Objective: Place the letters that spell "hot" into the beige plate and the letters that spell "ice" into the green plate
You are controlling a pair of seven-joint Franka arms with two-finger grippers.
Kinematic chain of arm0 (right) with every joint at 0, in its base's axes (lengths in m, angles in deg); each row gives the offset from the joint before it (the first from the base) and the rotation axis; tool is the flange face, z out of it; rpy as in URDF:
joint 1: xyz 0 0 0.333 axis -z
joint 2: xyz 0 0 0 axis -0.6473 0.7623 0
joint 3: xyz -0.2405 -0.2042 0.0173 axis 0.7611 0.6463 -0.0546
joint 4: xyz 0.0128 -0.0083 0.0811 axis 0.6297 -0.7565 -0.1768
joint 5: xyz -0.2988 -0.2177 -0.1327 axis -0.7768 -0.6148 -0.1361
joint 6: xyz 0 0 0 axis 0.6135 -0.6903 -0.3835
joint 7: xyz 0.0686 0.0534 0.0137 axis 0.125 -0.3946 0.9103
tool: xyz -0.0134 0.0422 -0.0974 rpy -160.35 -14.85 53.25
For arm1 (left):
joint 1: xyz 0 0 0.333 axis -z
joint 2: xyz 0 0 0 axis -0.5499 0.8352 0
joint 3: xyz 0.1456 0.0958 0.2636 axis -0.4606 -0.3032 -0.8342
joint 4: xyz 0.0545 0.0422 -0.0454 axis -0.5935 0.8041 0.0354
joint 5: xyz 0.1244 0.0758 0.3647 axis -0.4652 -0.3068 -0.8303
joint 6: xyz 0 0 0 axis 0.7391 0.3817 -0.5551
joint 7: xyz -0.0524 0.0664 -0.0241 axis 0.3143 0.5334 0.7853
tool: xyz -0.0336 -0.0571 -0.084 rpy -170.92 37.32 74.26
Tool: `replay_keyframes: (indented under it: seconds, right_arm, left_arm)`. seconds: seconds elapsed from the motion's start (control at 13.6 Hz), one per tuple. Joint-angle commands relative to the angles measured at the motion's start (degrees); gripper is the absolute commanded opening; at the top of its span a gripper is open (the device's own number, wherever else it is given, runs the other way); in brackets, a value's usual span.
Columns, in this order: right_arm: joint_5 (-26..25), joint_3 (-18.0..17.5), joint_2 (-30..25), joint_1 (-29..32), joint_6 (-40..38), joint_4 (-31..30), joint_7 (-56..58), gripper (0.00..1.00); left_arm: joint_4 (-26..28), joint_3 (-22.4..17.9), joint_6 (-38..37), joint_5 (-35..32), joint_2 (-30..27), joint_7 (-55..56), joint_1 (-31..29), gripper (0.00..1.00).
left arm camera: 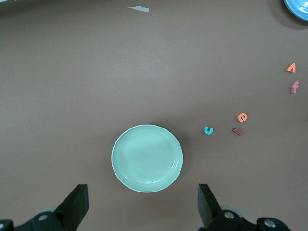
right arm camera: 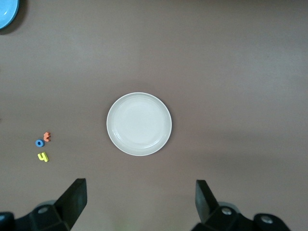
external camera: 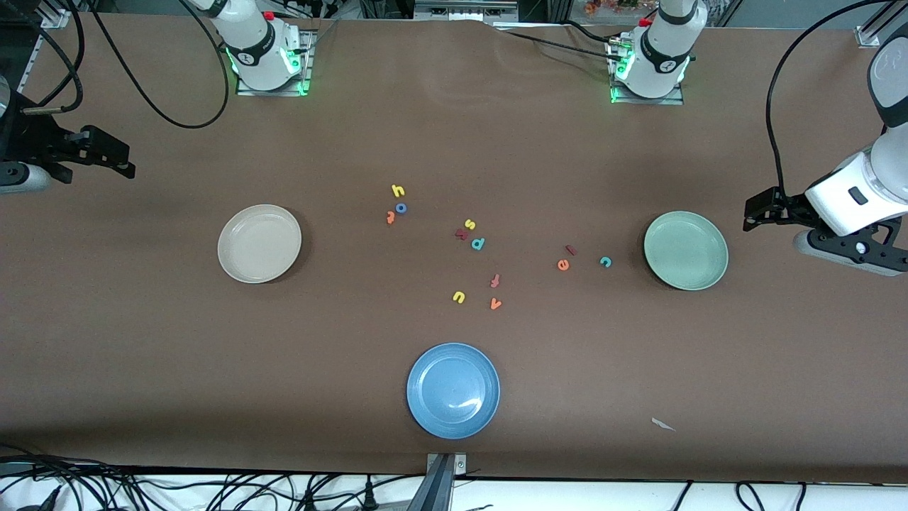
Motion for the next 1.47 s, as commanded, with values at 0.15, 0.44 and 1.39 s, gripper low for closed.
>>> replay_keyframes:
  seconds: [0.15, 0.44, 1.39]
  right_arm:
    - [-0.66, -0.44, -0.13, 0.55, -0.55, 0.39, -0.82, 1.0]
    - [-0.66, -0.44, -0.04, 0.55, -0.55, 0.39, -0.82, 1.0]
    - [-0.58, -0.44, -0.04, 0.63, -0.55, 0.21, -0.82, 1.0]
  left_arm:
    - [-0.23, 0.08, -0.37, -0.55, -0.24, -1.16, -0.06, 1.0]
    - [-0.23, 0.08, -0.46, -0.55, -0.23, -1.08, -0.14, 1.0]
    - [0.03, -0.09, -0.46, 2.88, -0.15, -0.46, -0.23, 1.0]
